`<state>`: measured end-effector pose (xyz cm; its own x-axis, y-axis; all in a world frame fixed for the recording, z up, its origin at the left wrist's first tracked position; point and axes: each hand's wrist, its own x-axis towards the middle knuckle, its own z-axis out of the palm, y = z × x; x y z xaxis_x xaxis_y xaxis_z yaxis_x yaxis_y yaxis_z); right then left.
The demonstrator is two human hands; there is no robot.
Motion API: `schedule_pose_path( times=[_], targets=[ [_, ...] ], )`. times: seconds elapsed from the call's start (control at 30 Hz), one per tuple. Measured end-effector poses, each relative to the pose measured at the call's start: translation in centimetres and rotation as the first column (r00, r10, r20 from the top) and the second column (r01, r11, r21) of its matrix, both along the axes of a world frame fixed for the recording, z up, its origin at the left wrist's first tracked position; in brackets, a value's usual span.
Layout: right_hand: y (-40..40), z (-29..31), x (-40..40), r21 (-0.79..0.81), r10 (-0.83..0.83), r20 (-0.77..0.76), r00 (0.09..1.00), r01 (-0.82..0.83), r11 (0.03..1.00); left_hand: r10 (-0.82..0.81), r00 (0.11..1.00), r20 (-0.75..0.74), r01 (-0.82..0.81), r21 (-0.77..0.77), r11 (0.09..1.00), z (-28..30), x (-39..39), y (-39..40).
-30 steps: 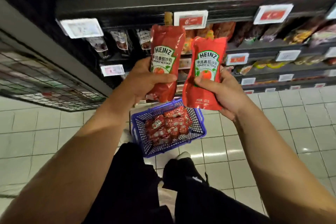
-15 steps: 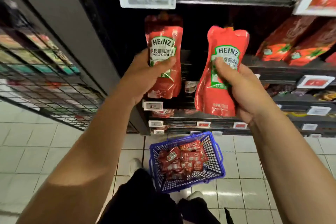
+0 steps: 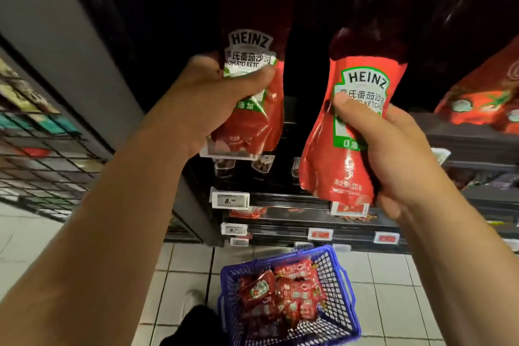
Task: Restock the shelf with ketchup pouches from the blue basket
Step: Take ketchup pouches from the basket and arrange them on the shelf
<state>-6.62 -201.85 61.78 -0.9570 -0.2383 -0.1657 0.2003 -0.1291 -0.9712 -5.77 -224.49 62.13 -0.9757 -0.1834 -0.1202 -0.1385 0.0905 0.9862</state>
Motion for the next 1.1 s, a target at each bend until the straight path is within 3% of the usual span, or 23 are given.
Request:
schedule_pose_path(
  times=[0.23,0.4,0.57,0.9,1.1],
  targets=[
    [0.8,-1.5,-2.1,-0.049,0.012,-0.113,0.994,-0.017,0.999,0.193,0.968,-0.16,-0.187,0.054,0.981,0.2,-3.5,0.2],
    [0.6,-1.7,-3.0,-0.048,0.008,-0.12,0.993,-0.014,0.999,0.104,0.929,-0.354,-0.135,-0.063,0.989,-0.5,-7.1,-0.9],
    [0.0,-1.7,-4.1,-0.027,0.0,-0.126,0.992,-0.004,1.0,0.168,0.844,-0.51,-0.314,-0.215,0.925,-1.4,-10.6,-2.7],
    [-3.2,0.8,-8.6,0.037,-0.106,-0.09,0.99,0.11,0.993,0.236,0.846,-0.479,-0.346,-0.156,0.925,-4.4,-12.0,-3.4],
    [-5.9,1.8,-12.7,0.125,-0.088,-0.277,0.957,0.127,0.984,0.29,0.805,-0.518,-0.428,-0.167,0.889,-4.5,-11.8,-3.3]
  ],
)
